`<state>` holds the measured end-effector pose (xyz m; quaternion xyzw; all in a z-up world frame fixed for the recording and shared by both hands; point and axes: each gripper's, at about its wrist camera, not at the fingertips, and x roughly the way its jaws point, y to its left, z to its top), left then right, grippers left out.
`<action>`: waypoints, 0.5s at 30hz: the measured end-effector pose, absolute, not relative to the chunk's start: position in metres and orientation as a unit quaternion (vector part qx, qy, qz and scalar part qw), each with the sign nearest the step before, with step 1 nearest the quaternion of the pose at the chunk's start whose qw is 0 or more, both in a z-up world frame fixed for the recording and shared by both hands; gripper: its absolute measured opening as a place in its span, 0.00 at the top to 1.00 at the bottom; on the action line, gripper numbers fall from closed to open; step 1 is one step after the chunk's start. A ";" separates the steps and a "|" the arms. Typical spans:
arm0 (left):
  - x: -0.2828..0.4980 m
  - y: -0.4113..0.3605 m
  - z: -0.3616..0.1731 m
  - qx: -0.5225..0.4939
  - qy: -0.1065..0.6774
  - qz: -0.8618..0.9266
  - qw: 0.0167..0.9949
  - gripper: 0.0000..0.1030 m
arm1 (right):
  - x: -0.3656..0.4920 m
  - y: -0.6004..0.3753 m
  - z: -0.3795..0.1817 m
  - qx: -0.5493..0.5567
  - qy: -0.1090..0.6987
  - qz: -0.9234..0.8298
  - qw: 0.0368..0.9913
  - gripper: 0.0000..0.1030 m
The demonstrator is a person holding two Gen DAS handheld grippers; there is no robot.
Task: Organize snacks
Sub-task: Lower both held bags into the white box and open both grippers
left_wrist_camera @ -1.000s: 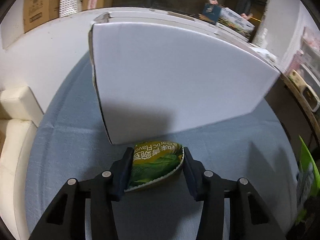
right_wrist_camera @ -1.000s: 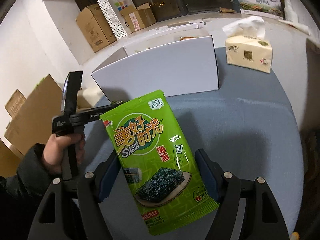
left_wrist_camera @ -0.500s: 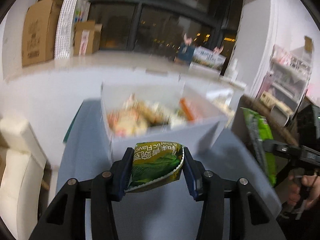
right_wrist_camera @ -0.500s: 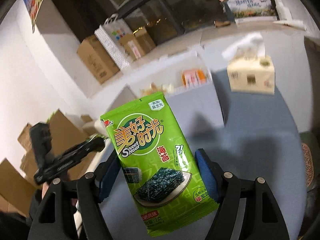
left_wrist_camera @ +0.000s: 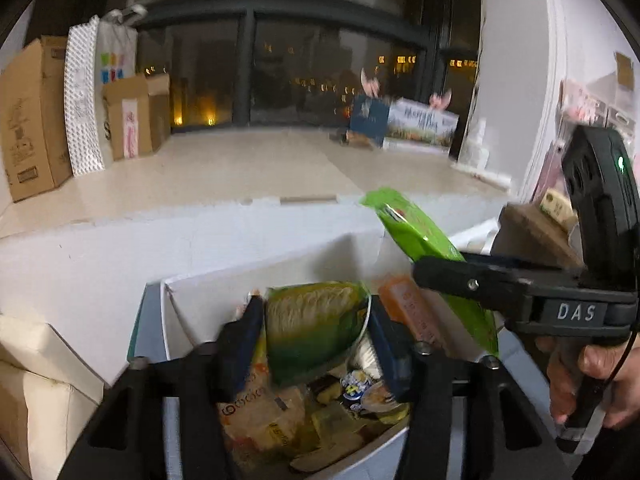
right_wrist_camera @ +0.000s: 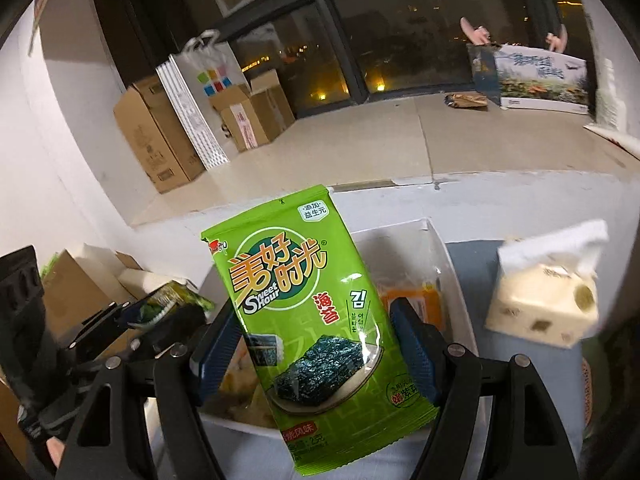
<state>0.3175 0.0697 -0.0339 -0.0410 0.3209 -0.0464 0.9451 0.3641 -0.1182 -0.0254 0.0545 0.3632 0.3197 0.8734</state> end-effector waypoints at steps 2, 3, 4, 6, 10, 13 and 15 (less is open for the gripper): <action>0.320 0.075 -0.042 -0.036 0.336 -0.028 0.941 0.00 | 0.374 -0.110 -0.031 0.039 0.365 0.322 0.873 0.07; 0.320 0.076 -0.043 -0.034 0.338 -0.021 0.940 0.00 | 0.376 -0.107 -0.033 0.025 0.364 0.312 0.877 0.00; 0.317 0.078 -0.045 -0.033 0.338 -0.014 0.941 0.00 | 0.376 -0.109 -0.034 0.013 0.349 0.293 0.890 0.00; 0.311 0.082 -0.045 -0.041 0.330 -0.015 0.943 0.00 | 0.378 -0.118 -0.037 0.023 0.341 0.289 0.894 0.00; 0.295 0.085 -0.040 -0.065 0.311 -0.021 0.948 0.00 | 0.382 -0.127 -0.049 0.033 0.368 0.295 0.881 0.00; 0.278 0.087 -0.032 -0.080 0.299 0.001 0.951 0.00 | 0.368 -0.128 -0.047 0.011 0.354 0.288 0.890 0.00; 0.264 0.087 -0.027 -0.088 0.290 0.025 0.953 0.00 | 0.357 -0.129 -0.044 0.008 0.345 0.293 0.891 0.00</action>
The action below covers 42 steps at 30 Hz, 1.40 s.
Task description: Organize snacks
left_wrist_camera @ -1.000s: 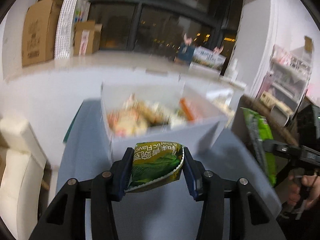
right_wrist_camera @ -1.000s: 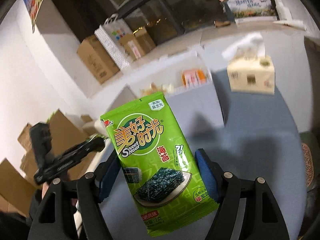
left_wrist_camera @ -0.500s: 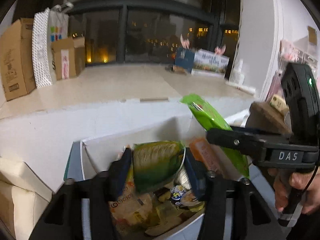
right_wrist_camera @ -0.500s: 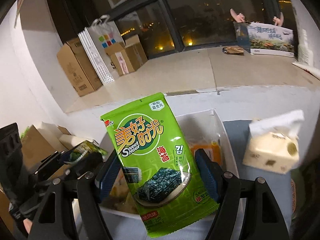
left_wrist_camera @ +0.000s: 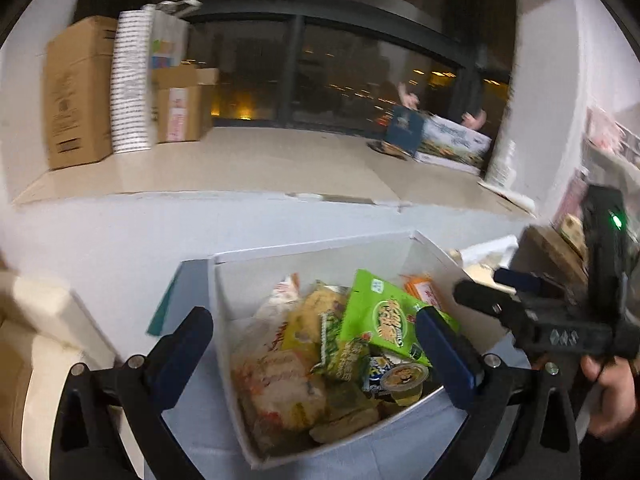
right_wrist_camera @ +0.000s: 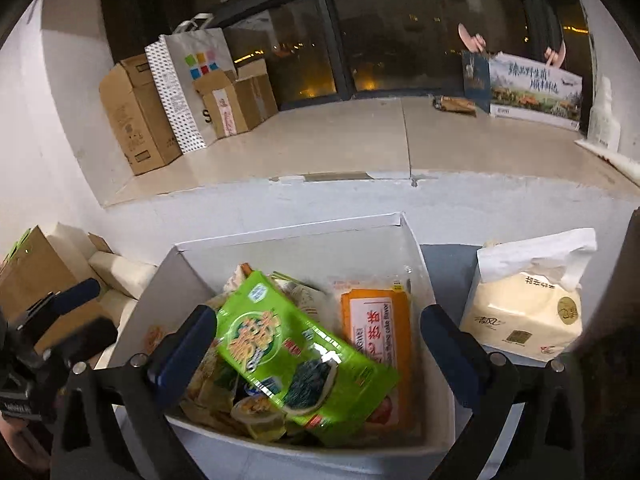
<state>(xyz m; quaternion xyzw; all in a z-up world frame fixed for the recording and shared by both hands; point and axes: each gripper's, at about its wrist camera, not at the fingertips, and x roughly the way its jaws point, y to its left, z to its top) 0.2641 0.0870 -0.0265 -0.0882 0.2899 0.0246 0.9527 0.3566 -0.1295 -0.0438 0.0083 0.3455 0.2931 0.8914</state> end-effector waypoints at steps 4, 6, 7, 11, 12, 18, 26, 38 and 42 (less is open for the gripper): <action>0.233 0.086 -0.019 -0.103 0.268 0.051 0.957 0.00 | 0.331 -0.125 -0.033 -0.020 0.337 0.288 0.896 0.00; 0.219 0.087 -0.015 -0.109 0.266 0.069 0.955 0.00 | 0.312 -0.126 -0.024 -0.031 0.322 0.282 0.903 0.00; 0.209 0.088 -0.014 -0.115 0.261 0.075 0.956 0.00 | 0.302 -0.127 -0.020 -0.033 0.314 0.287 0.904 0.00; 0.175 0.089 -0.011 -0.127 0.251 0.099 0.955 0.00 | 0.265 -0.132 -0.012 -0.038 0.308 0.286 0.907 0.00; 0.164 0.086 -0.012 -0.122 0.247 0.111 0.955 0.00 | 0.250 -0.138 -0.011 -0.029 0.305 0.286 0.908 0.00; 0.112 0.075 -0.022 -0.117 0.254 0.089 0.956 0.00 | 0.184 -0.171 -0.012 -0.006 0.292 0.300 0.908 0.00; 0.054 0.039 -0.017 -0.093 0.264 0.046 0.959 0.00 | 0.119 -0.197 -0.020 -0.001 0.304 0.295 0.906 0.00; 0.025 0.006 0.005 -0.057 0.263 0.042 0.962 0.00 | 0.090 -0.219 -0.013 -0.003 0.297 0.281 0.913 0.00; 0.028 0.004 0.003 -0.049 0.272 0.048 0.960 0.00 | 0.090 -0.221 -0.011 -0.002 0.293 0.277 0.915 0.00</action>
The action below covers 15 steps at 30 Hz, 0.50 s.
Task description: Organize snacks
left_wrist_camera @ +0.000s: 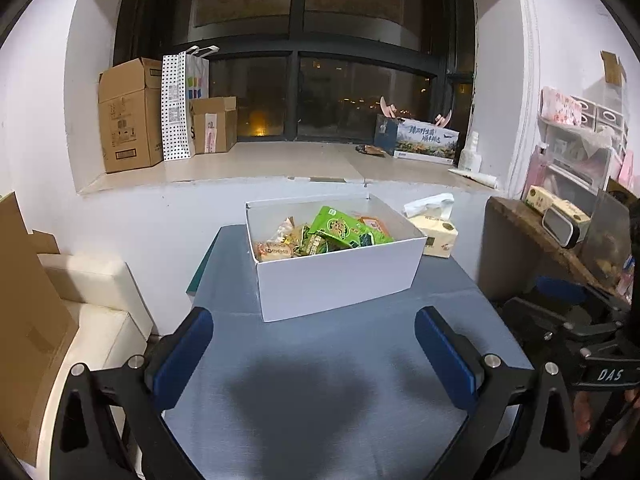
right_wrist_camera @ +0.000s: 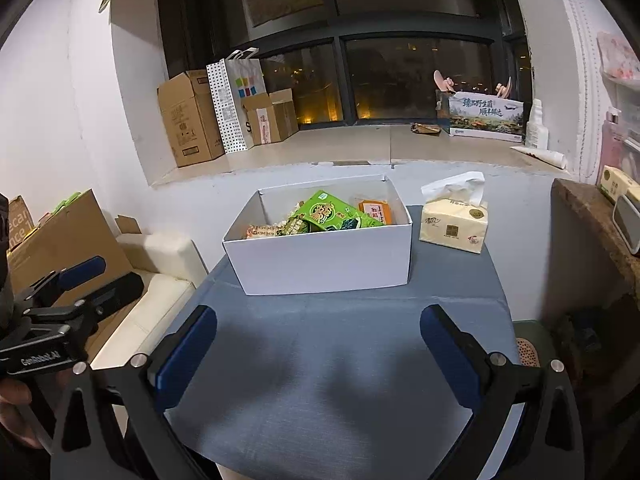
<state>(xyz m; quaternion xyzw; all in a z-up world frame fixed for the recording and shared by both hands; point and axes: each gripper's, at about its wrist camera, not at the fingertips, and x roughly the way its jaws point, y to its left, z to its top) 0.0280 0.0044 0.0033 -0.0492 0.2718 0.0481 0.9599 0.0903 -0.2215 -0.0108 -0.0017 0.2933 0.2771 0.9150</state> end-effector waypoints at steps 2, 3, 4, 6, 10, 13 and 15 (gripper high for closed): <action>0.028 0.004 0.003 -0.050 0.274 0.047 0.959 0.00 | 0.090 -0.223 -0.011 0.000 0.294 0.275 0.915 0.00; 0.029 0.004 0.002 -0.049 0.274 0.046 0.959 0.00 | 0.090 -0.223 -0.011 -0.001 0.294 0.274 0.916 0.00; 0.029 0.003 0.002 -0.048 0.275 0.045 0.959 0.00 | 0.089 -0.224 -0.011 0.000 0.294 0.274 0.916 0.00; 0.029 0.002 0.002 -0.047 0.275 0.045 0.959 0.00 | 0.089 -0.223 -0.011 -0.001 0.294 0.274 0.916 0.00; 0.028 0.001 0.002 -0.047 0.275 0.045 0.959 0.00 | 0.089 -0.223 -0.011 -0.003 0.295 0.275 0.915 0.00; 0.028 0.001 0.003 -0.048 0.274 0.043 0.960 0.00 | 0.087 -0.222 -0.010 -0.003 0.293 0.277 0.915 0.00; 0.028 0.001 0.004 -0.047 0.274 0.043 0.960 0.00 | 0.087 -0.222 -0.010 -0.003 0.293 0.277 0.915 0.00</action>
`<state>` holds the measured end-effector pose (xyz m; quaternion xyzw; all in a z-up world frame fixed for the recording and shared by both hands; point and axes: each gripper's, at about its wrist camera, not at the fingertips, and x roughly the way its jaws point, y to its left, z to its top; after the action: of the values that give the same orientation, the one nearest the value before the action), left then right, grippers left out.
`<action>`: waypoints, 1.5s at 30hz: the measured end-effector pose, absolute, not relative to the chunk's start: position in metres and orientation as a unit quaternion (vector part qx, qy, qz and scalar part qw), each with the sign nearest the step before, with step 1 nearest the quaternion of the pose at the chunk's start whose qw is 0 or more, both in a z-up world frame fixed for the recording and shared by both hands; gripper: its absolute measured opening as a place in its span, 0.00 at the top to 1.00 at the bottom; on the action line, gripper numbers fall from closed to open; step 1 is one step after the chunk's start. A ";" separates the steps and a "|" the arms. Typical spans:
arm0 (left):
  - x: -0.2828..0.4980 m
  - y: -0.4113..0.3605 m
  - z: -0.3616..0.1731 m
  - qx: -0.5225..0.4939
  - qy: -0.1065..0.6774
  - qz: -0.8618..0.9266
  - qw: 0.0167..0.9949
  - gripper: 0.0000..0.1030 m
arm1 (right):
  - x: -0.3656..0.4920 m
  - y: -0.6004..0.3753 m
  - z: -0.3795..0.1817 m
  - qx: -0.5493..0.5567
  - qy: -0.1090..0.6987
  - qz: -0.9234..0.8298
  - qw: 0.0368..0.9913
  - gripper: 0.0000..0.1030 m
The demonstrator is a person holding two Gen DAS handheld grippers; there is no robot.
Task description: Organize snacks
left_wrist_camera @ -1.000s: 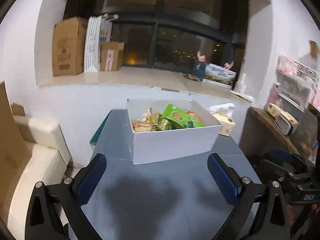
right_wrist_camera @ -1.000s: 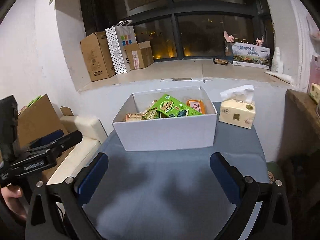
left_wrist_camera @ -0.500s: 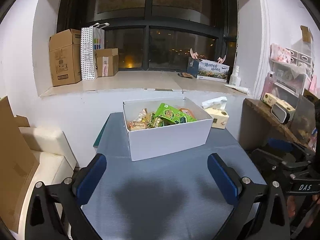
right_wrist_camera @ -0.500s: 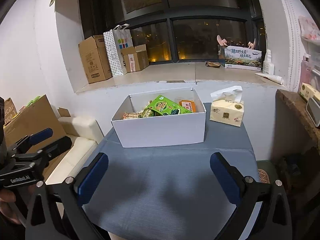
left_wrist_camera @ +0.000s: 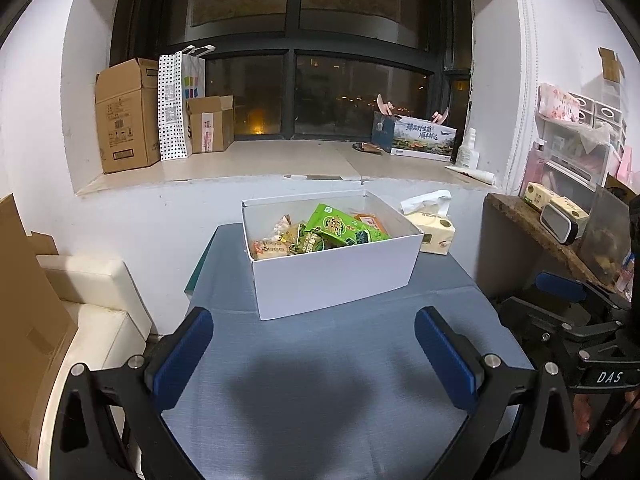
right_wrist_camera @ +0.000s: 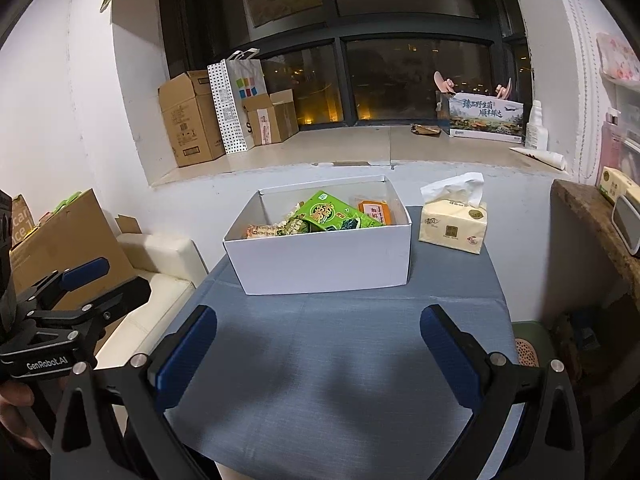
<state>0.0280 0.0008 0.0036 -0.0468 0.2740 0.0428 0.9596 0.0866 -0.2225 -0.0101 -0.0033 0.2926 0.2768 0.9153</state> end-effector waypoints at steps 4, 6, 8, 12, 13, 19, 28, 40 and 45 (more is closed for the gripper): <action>0.028 -0.002 0.004 -0.045 0.274 0.040 0.960 0.00 | 0.087 -0.224 -0.010 0.001 0.293 0.279 0.915 0.00; 0.029 -0.003 0.005 -0.045 0.275 0.038 0.960 0.00 | 0.088 -0.225 -0.010 0.002 0.294 0.277 0.915 0.00; 0.029 -0.004 0.004 -0.045 0.276 0.038 0.959 0.00 | 0.088 -0.226 -0.011 0.002 0.296 0.276 0.915 0.00; 0.029 -0.006 0.004 -0.045 0.276 0.035 0.959 0.00 | 0.088 -0.228 -0.011 0.004 0.296 0.275 0.915 0.00; 0.029 -0.006 0.003 -0.045 0.277 0.035 0.959 0.00 | 0.089 -0.228 -0.011 0.004 0.296 0.274 0.915 0.00; 0.029 -0.008 0.002 -0.047 0.278 0.033 0.959 0.00 | 0.087 -0.226 -0.012 0.001 0.299 0.272 0.915 0.00; 0.029 -0.010 0.002 -0.048 0.280 0.030 0.958 0.00 | 0.085 -0.223 -0.011 -0.006 0.298 0.274 0.914 0.00; 0.027 -0.015 0.004 -0.046 0.279 0.024 0.959 0.00 | 0.082 -0.226 -0.011 -0.007 0.296 0.273 0.915 0.00; 0.026 -0.015 0.004 -0.046 0.279 0.025 0.959 0.00 | 0.080 -0.226 -0.009 -0.008 0.294 0.273 0.916 0.00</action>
<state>0.0261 -0.0148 0.0044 -0.0460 0.2792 0.0246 0.9588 0.0799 -0.2261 -0.0089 -0.0080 0.2936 0.2735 0.9160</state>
